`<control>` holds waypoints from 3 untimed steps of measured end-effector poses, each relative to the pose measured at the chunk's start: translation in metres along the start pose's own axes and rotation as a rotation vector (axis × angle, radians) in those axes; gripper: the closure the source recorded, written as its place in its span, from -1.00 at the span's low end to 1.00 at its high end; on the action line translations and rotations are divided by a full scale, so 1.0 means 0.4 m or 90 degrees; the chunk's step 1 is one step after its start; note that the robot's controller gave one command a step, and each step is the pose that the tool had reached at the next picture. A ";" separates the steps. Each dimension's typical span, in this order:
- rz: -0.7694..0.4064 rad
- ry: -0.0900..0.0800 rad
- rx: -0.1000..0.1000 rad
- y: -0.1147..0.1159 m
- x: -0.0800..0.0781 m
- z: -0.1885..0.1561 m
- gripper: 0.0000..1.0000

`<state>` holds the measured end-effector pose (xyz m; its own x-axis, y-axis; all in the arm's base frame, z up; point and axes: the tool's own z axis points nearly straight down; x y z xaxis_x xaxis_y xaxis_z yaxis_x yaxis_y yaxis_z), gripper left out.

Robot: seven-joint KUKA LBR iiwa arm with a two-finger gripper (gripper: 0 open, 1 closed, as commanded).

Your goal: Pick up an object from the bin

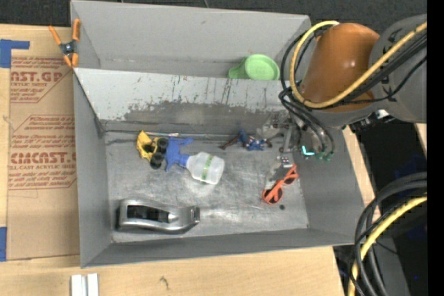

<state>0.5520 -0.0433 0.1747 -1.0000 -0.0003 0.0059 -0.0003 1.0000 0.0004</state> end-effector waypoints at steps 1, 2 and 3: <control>0.000 -0.005 0.000 0.000 -0.004 -0.010 -1.00; -0.059 -0.005 0.000 -0.077 0.014 0.003 -1.00; -0.371 -0.002 0.004 -0.108 0.012 0.228 1.00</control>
Offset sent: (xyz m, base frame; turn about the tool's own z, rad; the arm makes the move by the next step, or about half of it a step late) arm -0.0216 -0.0980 -0.0110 -0.2426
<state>0.5469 -0.0865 0.0833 -0.8345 -0.5509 0.0041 -0.5510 0.8345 -0.0036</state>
